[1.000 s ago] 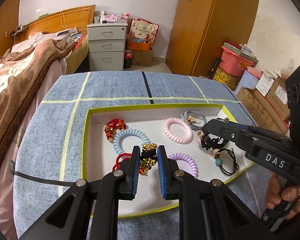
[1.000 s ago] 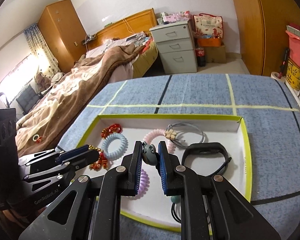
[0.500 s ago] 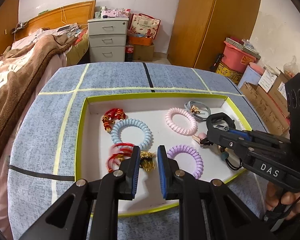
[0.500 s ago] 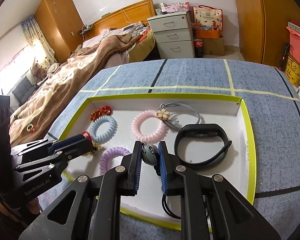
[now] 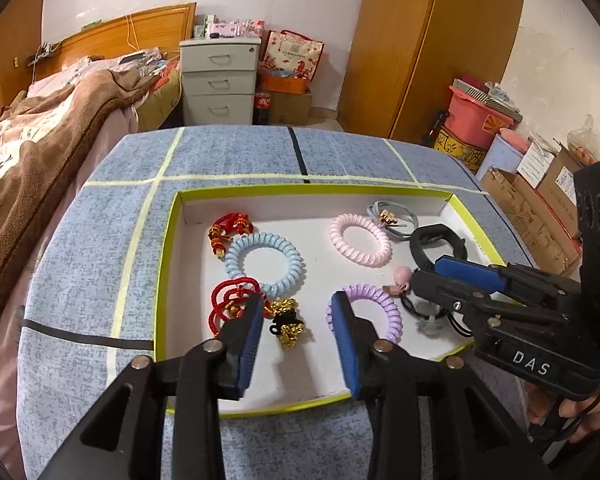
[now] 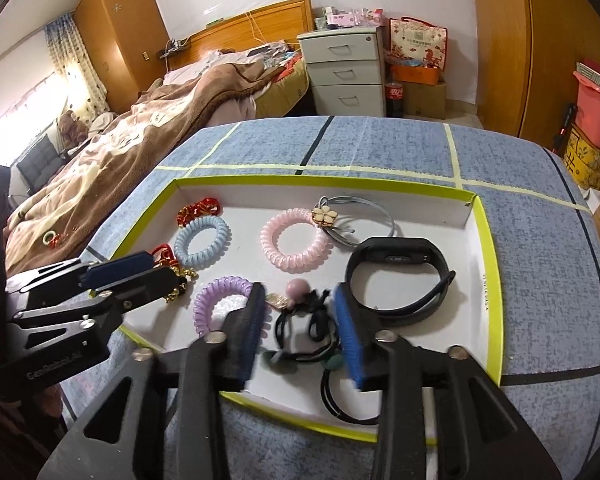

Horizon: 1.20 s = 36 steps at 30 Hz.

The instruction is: Organize jewelry

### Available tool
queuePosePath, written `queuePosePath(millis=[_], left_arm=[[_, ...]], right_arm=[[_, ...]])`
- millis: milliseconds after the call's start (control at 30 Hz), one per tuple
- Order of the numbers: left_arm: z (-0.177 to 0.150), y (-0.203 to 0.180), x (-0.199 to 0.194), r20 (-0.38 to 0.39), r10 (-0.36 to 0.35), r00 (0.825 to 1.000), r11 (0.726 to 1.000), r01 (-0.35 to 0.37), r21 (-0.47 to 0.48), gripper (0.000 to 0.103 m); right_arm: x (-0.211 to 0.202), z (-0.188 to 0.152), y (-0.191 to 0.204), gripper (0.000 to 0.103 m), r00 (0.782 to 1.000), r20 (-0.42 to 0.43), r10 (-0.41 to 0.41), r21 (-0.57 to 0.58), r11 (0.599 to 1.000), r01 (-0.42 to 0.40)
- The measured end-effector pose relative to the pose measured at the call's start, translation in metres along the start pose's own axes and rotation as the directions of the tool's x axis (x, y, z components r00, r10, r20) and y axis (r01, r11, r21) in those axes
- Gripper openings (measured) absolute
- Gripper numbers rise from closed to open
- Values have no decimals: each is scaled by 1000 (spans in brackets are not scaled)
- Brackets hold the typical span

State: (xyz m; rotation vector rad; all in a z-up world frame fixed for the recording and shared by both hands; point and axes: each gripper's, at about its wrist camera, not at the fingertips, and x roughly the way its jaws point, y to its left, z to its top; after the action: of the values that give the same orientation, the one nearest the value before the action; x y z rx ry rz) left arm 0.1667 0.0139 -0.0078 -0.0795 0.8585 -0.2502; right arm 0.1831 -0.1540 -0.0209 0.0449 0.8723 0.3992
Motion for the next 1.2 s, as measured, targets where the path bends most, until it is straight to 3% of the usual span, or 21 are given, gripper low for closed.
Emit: queuePosePath(millis=[233,367,467,567,767,1200], left_arm=[[-2,-2,-4,4,2,1000,1000,-2,-5,42],[-4,-4,-8,15,46,999,999,-46,4,45],[-7,-4,-11,16,33,999,999,-33,-10,46],[-9,-9,-16,34,84,996,996,-84,9,46],[-18,-11,-29,53,90,994,996,-90,-20,51],[-47,-36,-60,131,190,973,981,-193,6,51]], right_arm=[[-3,-2,0,44,1000,8,-1,3,1000,1],[-7,-5,0,44,1000,16,-14,14,1000,13],[-12,-7,1,44,999,29,-21,17,1000,20],[-17,-9,2,44,999,40,-35,22,999,35],[-34,-18,7,44,994,77,-75,27,997,73],[-71,-51,17,44,983,136,-123,42,992,119]])
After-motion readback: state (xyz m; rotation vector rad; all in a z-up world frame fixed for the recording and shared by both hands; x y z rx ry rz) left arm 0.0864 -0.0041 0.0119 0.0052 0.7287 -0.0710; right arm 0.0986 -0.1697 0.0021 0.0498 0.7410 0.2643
